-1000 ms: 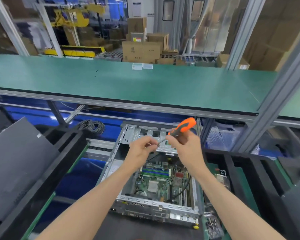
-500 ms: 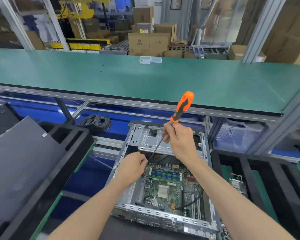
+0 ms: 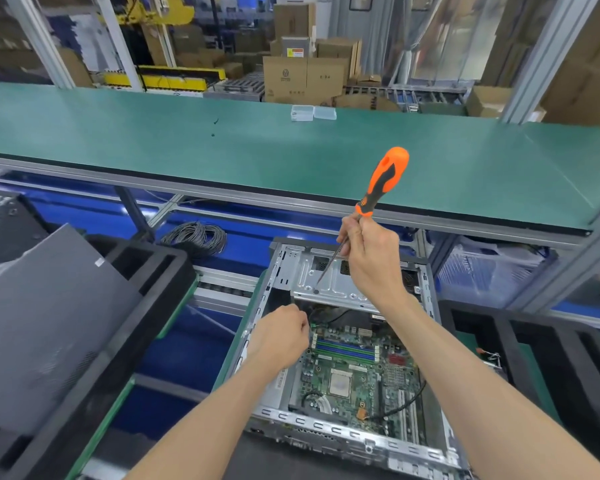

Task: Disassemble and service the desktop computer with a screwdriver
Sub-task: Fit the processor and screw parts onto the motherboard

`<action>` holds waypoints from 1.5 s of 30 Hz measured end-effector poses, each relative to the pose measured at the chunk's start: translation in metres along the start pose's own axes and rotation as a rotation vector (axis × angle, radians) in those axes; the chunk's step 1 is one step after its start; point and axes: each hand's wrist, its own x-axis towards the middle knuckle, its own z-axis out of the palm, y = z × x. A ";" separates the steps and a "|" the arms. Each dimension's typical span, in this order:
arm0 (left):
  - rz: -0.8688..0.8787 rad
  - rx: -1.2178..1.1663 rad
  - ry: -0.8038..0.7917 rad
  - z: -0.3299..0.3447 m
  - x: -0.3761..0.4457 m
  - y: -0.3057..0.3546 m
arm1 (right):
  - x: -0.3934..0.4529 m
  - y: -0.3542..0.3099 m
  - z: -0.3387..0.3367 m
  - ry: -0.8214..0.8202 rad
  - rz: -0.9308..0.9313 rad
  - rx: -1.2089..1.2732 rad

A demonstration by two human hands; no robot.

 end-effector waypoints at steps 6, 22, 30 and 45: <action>0.001 0.002 -0.008 0.000 0.000 0.001 | 0.002 0.011 0.013 -0.069 -0.009 -0.074; -0.002 -0.009 0.035 0.002 0.001 0.001 | -0.008 0.053 0.055 -0.289 0.091 -0.200; -0.060 -0.042 0.056 0.002 0.002 0.001 | -0.020 0.064 0.064 -0.324 0.105 -0.211; -0.064 -0.021 0.039 0.000 0.001 0.003 | -0.024 0.074 0.068 -0.342 0.179 -0.209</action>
